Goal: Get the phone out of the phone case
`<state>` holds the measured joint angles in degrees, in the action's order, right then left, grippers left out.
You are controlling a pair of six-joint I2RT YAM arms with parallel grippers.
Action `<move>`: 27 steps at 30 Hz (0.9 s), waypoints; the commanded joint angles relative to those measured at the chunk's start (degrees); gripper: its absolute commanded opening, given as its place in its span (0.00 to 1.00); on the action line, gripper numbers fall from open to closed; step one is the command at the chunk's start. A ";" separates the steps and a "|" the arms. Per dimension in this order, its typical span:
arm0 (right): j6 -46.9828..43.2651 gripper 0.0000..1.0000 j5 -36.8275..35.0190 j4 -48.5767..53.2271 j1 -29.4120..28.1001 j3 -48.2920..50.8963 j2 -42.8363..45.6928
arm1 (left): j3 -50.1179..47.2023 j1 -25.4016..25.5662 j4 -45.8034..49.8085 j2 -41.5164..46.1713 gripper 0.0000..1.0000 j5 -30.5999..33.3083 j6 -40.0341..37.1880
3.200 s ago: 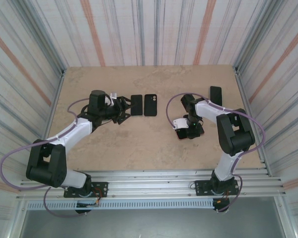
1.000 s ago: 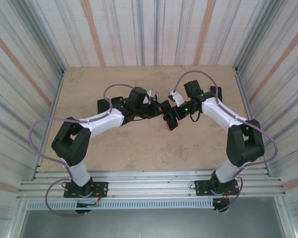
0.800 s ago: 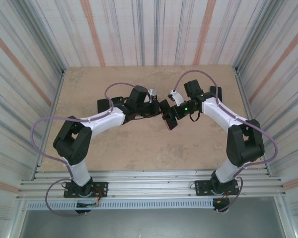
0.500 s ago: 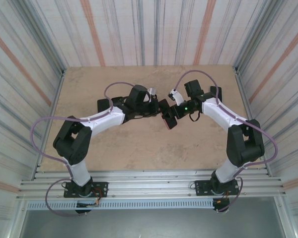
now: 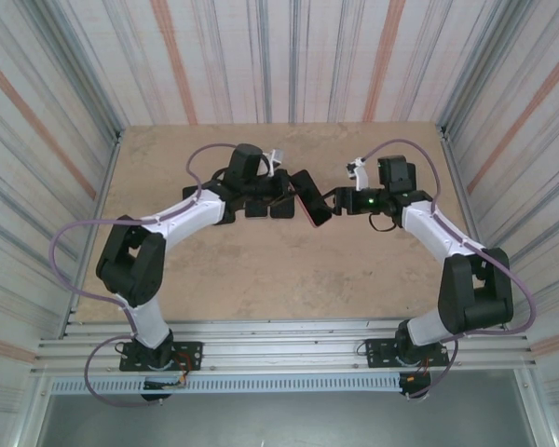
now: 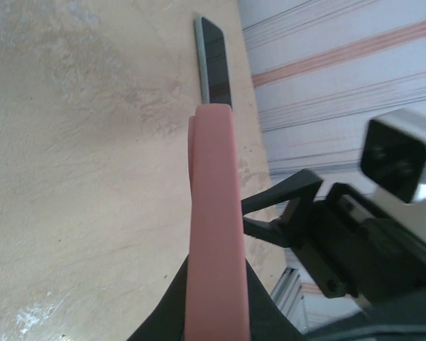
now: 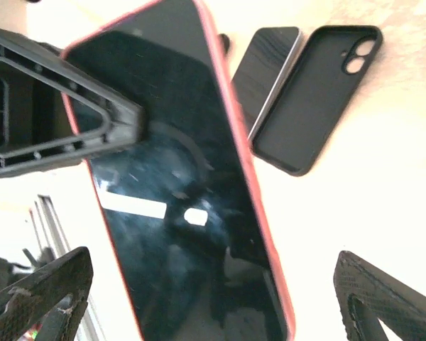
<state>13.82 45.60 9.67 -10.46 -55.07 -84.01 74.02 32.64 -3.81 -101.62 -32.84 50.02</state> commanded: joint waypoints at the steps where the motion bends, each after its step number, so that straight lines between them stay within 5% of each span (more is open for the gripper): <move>1: 13.22 0.86 4.03 -10.80 0.79 3.27 2.10 | 2.55 -1.40 -7.11 1.82 0.07 -7.16 3.99; 9: 32.90 0.75 4.42 -32.95 0.87 10.65 2.84 | 6.26 -2.76 -8.53 3.01 0.07 -14.47 4.89; 15: 46.56 0.55 3.43 -47.10 0.79 14.32 2.91 | 6.78 -3.69 -15.22 2.50 0.07 -16.38 9.78; 27: 66.67 0.35 -1.27 -64.27 -0.26 19.97 4.53 | 6.25 -5.00 -22.78 0.84 0.09 -16.55 15.89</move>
<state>73.30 46.70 -49.23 -10.26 -36.49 -80.20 77.62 27.77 -19.03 -101.58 -46.94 63.05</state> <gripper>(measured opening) 0.355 0.129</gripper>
